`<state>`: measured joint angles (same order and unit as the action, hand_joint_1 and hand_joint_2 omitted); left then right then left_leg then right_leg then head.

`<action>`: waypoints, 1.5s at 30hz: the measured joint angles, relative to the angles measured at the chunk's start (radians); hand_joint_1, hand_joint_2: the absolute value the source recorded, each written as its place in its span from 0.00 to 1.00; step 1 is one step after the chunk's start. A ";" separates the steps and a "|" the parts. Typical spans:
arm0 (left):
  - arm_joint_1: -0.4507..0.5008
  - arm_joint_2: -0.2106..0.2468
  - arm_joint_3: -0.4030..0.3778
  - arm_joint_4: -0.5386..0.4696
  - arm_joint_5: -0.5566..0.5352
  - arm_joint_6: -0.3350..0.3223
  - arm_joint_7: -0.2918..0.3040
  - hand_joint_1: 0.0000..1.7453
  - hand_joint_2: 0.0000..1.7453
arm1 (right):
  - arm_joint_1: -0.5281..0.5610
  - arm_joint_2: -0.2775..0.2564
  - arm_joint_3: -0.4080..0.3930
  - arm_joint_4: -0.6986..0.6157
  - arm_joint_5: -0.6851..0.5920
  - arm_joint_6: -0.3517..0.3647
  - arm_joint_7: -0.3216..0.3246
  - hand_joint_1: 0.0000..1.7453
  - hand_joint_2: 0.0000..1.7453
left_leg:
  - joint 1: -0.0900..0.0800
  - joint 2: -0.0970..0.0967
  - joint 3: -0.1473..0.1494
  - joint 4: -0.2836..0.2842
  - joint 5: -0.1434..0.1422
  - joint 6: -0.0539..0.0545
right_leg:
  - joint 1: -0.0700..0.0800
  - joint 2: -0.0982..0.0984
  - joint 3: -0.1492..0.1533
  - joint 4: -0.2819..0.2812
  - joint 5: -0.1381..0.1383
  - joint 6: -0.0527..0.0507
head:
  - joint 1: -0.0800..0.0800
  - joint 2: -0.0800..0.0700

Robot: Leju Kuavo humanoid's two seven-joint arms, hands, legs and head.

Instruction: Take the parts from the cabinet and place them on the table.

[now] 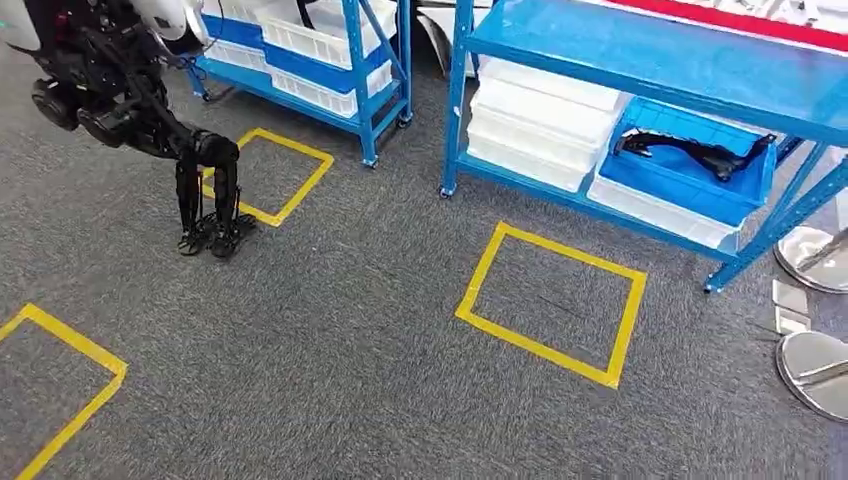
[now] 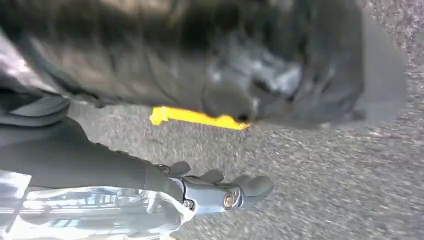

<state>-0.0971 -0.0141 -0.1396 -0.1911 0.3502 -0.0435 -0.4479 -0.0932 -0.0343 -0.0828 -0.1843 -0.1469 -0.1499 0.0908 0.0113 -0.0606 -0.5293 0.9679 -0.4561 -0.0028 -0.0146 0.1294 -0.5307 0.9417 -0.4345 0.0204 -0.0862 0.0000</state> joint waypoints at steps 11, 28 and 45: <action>0.002 -0.020 0.000 0.000 0.004 -0.002 -0.002 0.00 0.00 | 0.005 -0.004 0.000 0.000 0.000 0.000 0.004 0.00 0.00 | -0.005 0.124 0.021 -0.013 -0.009 0.025 | 0.006 -0.158 -0.047 0.091 -0.012 0.002 | 0.007 0.000; 0.003 0.004 0.000 0.000 0.010 -0.018 -0.004 0.00 0.00 | -0.001 -0.005 0.001 0.000 0.009 -0.003 0.005 0.00 0.00 | 0.003 0.033 0.004 -0.010 0.000 -0.019 | 0.011 -0.077 0.013 0.009 -0.011 -0.019 | -0.003 0.000; 0.003 -0.022 0.000 0.000 0.010 -0.024 -0.007 0.00 0.00 | 0.000 -0.011 0.003 0.000 0.010 -0.004 0.009 0.00 0.00 | -0.007 0.061 0.074 -0.015 -0.069 0.007 | 0.021 -0.146 -0.041 0.021 0.018 -0.021 | 0.005 0.000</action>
<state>-0.0945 -0.0366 -0.1392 -0.1911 0.3605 -0.0671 -0.4551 -0.0933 -0.0454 -0.0797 -0.1843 -0.1369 -0.1541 0.0999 0.0048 0.0003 -0.4554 0.9527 -0.5254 0.0041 0.0067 -0.0162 -0.5714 0.9628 -0.4169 -0.0009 -0.0812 0.0000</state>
